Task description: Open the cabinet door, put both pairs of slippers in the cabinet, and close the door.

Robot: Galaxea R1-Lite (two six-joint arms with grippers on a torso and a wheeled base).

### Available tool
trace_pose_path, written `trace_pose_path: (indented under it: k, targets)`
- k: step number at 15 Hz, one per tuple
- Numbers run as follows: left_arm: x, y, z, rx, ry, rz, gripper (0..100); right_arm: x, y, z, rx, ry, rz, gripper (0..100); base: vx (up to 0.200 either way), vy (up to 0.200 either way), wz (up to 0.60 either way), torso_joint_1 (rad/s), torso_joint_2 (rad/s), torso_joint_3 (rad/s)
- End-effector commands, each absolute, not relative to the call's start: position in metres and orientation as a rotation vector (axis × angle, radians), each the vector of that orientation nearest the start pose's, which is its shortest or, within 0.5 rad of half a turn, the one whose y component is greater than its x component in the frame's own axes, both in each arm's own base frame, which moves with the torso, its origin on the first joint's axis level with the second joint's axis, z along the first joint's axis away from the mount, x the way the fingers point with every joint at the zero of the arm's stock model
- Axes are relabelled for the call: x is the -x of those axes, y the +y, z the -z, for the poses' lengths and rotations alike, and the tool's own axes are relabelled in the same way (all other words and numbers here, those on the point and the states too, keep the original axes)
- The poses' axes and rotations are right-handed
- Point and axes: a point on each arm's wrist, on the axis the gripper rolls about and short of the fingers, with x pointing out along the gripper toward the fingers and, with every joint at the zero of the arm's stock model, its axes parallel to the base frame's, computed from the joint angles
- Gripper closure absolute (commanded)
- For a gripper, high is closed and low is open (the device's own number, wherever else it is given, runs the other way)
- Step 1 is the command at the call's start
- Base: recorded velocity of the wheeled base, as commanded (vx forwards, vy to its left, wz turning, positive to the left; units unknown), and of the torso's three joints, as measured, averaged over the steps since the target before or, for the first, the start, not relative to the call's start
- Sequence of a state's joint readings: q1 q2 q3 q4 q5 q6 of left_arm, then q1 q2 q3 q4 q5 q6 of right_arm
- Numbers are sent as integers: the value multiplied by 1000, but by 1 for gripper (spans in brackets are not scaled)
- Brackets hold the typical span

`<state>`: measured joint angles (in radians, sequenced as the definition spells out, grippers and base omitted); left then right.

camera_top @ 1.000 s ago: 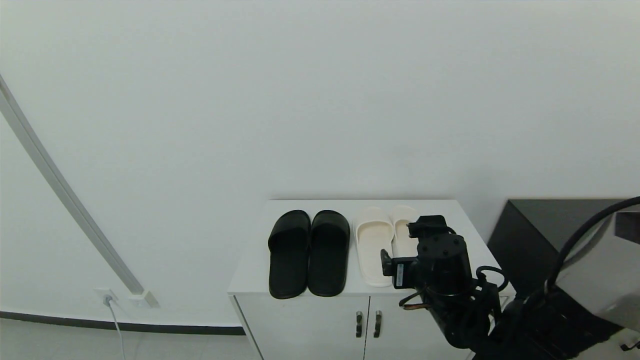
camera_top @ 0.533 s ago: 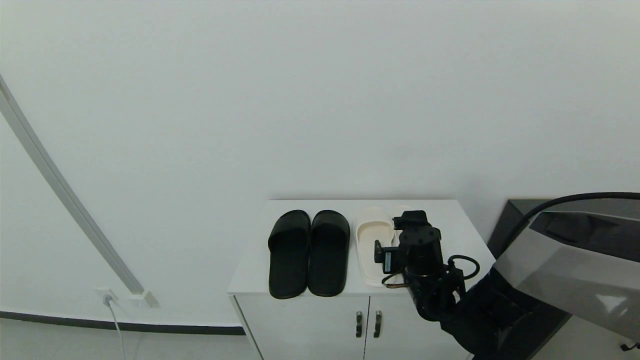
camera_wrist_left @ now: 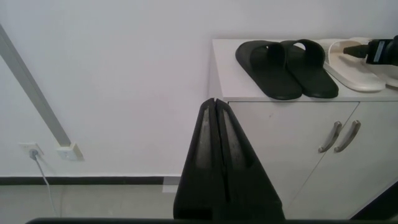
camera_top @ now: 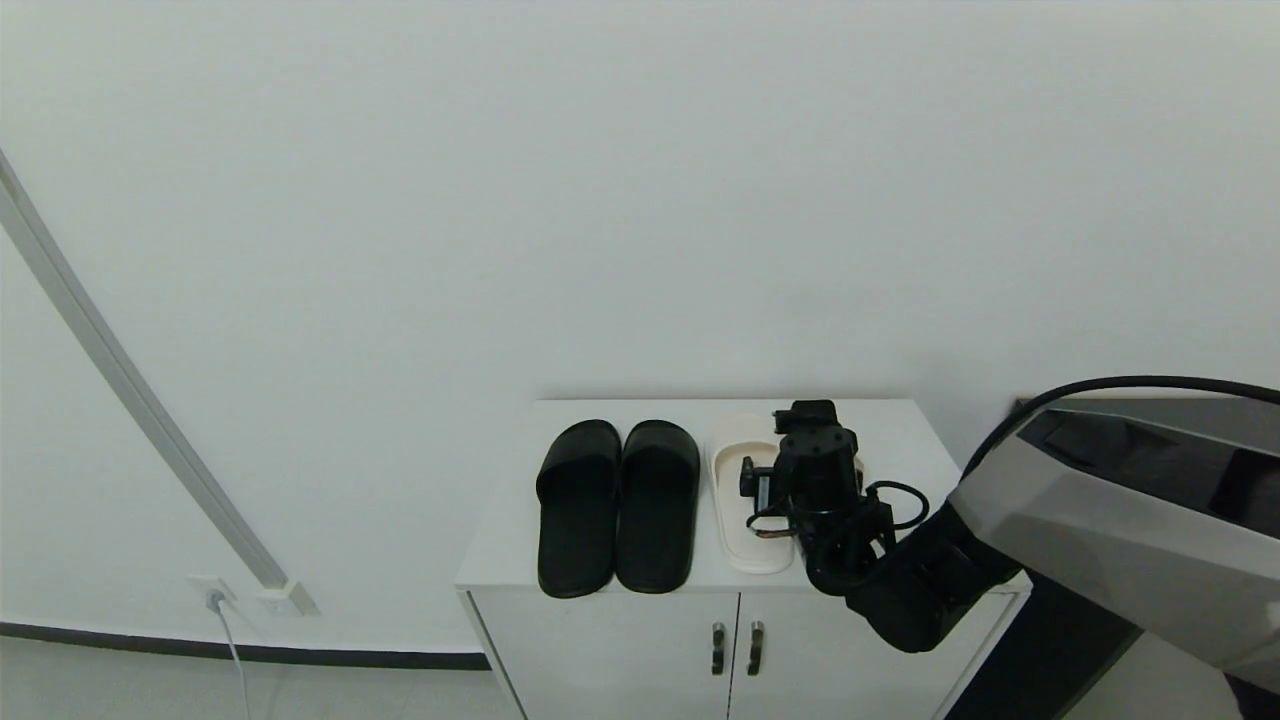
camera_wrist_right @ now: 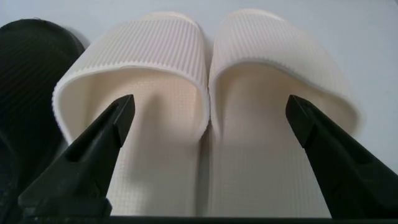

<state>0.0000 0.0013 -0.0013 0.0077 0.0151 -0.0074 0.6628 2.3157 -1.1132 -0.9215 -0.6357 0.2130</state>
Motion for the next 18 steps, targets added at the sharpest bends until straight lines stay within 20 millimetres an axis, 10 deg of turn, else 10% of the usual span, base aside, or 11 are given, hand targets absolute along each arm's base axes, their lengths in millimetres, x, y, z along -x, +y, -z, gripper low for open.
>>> trace_pose_path:
  k: [1, 2, 10, 18]
  targets:
    - [23, 0, -75, 8, 8, -15, 100, -351, 256, -57, -47, 220, -1, 0, 0, 0, 0, 0, 0, 0]
    - [23, 0, -75, 8, 8, -15, 100, -352, 256, -54, -43, 225, 0, 100, 0, 0, 0, 0, 0, 0]
    - [23, 0, -75, 9, 6, -15, 100, -349, 252, -56, -48, 225, 3, 100, 0, 0, 0, 0, 0, 0]
    - [23, 0, -75, 6, 6, -18, 100, -275, 203, -150, -83, 154, -292, 100, 0, 0, 0, 0, 0, 0]
